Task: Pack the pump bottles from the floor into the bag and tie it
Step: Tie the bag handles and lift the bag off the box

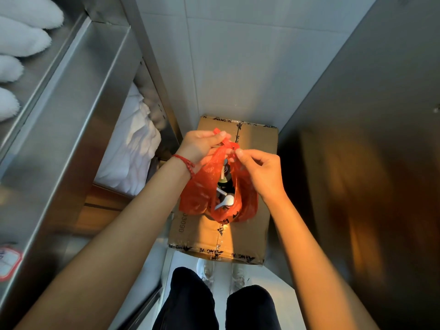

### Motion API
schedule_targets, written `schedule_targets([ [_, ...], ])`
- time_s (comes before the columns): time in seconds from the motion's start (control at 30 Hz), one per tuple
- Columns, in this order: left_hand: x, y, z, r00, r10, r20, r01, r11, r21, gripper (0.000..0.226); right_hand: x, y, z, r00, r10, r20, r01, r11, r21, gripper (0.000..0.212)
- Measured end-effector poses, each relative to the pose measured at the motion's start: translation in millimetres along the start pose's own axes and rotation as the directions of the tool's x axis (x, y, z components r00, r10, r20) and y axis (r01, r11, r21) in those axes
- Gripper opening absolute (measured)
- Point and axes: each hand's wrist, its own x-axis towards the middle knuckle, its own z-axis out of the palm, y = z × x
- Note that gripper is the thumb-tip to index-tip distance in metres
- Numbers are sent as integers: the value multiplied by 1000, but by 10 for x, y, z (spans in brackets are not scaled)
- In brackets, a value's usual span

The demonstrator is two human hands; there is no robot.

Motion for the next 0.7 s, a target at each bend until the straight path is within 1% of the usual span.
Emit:
schedule_targets([
  [0.07,-5,-5,-7,1000,1,-10,-1,1000,0,14,7,15,9,1000,3,11,-3,1000,-5,8],
  [0.13,-25,-7,6,1000,2,-1,-2,1000,7,16,17,27,37,1000,11,10,-11,1000,-17,9],
  [0.2,-66,2,35,999,27,19,-27,999,18,14,37,55,73,1000,10,-29,-11,999,-44,13],
  [0.3,-124,41,55,998,63,14,-63,997,35,19,96,115,93,996,-36,-81,25,990,-140,29],
  [0.37,-144,59,46,993,116,24,-118,989,94,22,138,135,79,999,-25,-33,18,982,-190,41],
  [0.4,-153,71,39,988,152,36,-155,977,143,21,159,139,70,1000,-4,8,6,981,-195,43],
  [0.43,-162,82,37,981,187,51,-193,962,192,19,178,143,64,999,23,50,-13,982,-186,38],
  [0.5,-165,94,38,971,230,70,-241,936,257,17,200,148,66,992,63,106,-44,983,-178,16],
  [0.53,-166,96,38,968,242,70,-252,925,284,16,211,154,67,990,82,118,-60,982,-181,13],
  [0.63,-176,77,45,955,290,58,-292,898,328,15,239,193,61,984,139,112,-113,971,-211,37],
  [0.7,-189,55,64,944,327,35,-319,884,342,16,251,197,51,977,168,129,-134,962,-240,44],
])
